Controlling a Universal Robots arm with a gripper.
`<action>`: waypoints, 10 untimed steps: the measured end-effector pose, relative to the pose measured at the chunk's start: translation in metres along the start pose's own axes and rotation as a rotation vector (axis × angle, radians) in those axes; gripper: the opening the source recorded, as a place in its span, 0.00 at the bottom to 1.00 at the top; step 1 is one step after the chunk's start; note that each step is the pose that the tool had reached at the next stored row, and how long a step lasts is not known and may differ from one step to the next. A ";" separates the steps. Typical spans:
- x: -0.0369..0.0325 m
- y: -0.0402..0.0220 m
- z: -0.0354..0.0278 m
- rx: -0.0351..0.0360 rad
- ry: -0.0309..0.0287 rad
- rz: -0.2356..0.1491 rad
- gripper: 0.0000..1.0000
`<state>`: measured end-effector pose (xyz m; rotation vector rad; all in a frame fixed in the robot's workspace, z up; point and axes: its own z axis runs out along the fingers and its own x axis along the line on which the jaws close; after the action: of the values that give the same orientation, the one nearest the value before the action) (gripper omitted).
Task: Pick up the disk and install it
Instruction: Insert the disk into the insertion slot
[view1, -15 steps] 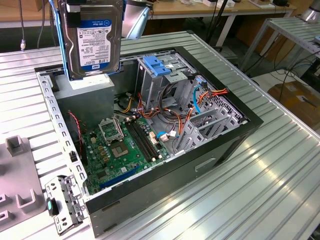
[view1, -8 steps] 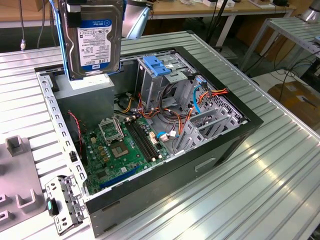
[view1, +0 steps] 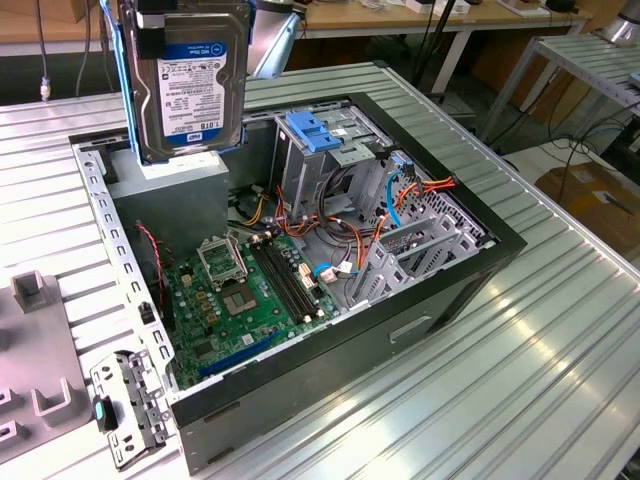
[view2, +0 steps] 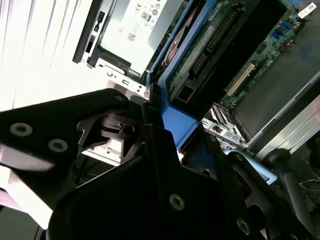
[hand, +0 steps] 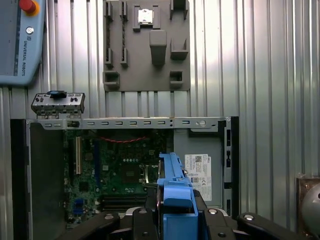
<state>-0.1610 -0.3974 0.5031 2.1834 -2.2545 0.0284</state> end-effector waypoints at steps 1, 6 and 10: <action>0.0006 0.0000 0.0001 0.0000 -0.0001 0.000 0.37; 0.0008 -0.0049 0.0002 -0.0001 -0.0001 0.000 0.37; 0.0004 -0.0157 0.0005 0.0000 0.0003 0.000 0.37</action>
<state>-0.1453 -0.3983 0.5028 2.1833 -2.2543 0.0286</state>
